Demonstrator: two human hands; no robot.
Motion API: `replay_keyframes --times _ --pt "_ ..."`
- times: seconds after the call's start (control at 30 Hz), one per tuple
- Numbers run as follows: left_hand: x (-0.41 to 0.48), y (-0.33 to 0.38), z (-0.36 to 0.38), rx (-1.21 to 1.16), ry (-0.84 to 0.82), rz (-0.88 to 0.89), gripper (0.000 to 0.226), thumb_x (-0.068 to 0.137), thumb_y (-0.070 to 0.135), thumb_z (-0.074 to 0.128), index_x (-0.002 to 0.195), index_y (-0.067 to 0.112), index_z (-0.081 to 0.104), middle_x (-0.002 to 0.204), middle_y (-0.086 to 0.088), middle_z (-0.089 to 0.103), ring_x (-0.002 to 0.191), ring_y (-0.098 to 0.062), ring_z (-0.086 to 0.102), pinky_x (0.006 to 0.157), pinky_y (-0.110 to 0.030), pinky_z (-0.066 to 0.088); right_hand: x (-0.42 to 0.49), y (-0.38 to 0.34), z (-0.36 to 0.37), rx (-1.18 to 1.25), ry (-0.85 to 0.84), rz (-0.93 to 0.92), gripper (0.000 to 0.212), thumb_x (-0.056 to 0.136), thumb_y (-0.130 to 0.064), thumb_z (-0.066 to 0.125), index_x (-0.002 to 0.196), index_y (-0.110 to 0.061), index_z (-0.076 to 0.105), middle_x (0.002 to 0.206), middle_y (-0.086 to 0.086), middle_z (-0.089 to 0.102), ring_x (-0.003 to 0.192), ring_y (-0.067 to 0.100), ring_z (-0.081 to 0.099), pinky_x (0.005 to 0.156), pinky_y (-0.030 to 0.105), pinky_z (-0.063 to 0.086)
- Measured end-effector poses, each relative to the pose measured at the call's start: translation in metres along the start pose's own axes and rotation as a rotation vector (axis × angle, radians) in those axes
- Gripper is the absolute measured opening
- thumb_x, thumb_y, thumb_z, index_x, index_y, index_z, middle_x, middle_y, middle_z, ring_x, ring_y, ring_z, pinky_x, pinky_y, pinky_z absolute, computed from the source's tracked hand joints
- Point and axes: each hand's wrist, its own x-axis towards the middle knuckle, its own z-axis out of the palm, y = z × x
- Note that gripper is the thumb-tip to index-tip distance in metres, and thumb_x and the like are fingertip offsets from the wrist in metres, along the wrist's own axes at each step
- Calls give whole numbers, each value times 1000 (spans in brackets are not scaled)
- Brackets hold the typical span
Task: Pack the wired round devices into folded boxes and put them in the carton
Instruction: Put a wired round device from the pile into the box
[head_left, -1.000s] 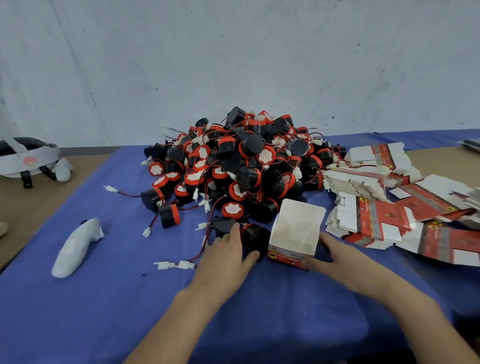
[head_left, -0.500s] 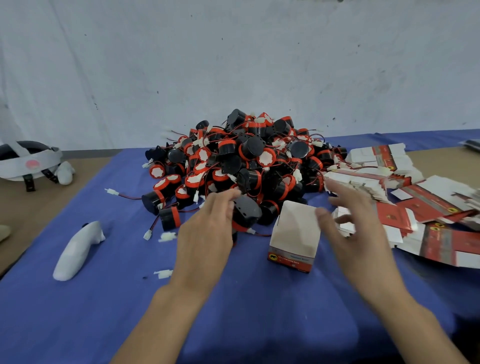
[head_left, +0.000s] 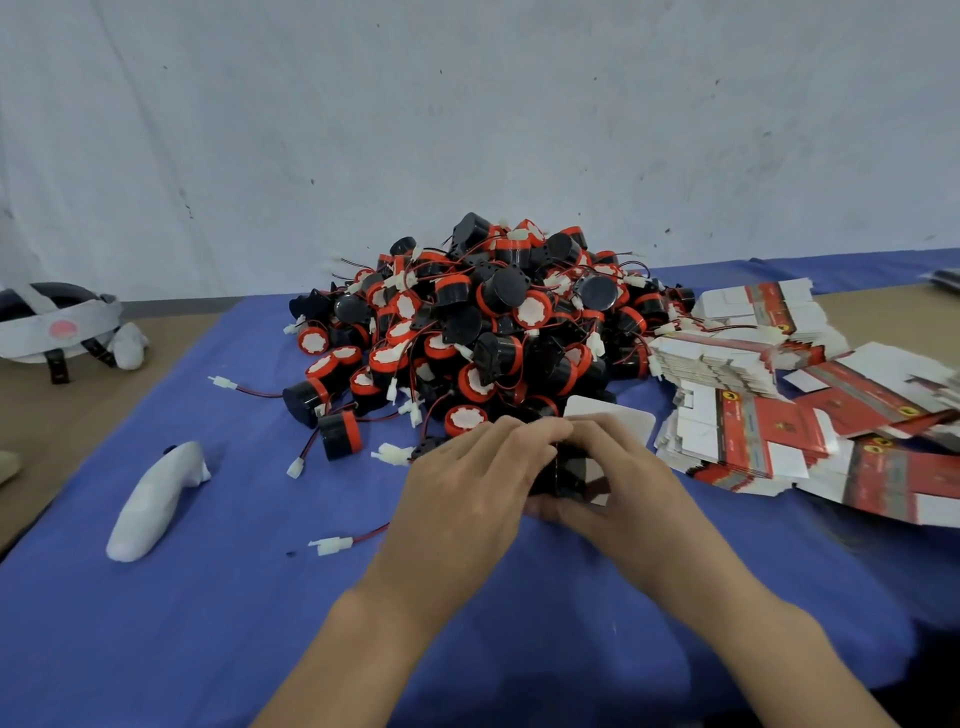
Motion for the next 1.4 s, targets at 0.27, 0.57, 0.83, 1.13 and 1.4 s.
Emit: replay_keyframes --times 0.27,0.57,0.83,1.13,1.4 --pt "-1 13 6 -522 19 -566 9 101 41 51 106 40 59 88 15 67 76 -15 63 60 -20 48 1 -6 4 621 105 176 58 62 -34 83 115 -33 60 107 -26 69 100 2 69 74 21 58" --pt "-4 21 4 -578 -45 -407 23 106 30 45 121 36 61 88 32 61 70 11 58 61 0 37 5 -7 9 1048 222 291 62 62 -39 79 117 -19 60 107 1 76 98 20 75 73 27 60" --pt "-9 6 4 -673 -186 -569 8 99 42 57 97 40 64 74 19 62 68 -3 57 59 -15 43 10 -10 -6 1343 268 408 64 82 -54 58 125 -8 64 118 21 72 107 31 72 81 29 60" --pt "-4 2 3 -928 -214 -799 8 93 31 67 99 28 71 70 8 67 64 -6 60 67 -18 53 6 -5 -1 1388 106 531 54 99 -52 44 119 -9 70 105 11 75 81 14 71 62 23 57" --pt "-4 5 9 -1031 -74 -947 19 98 21 61 117 18 65 81 3 72 72 -6 67 67 -22 56 11 -1 6 1282 98 478 42 91 -38 54 120 -14 72 116 8 74 108 20 69 95 42 57"
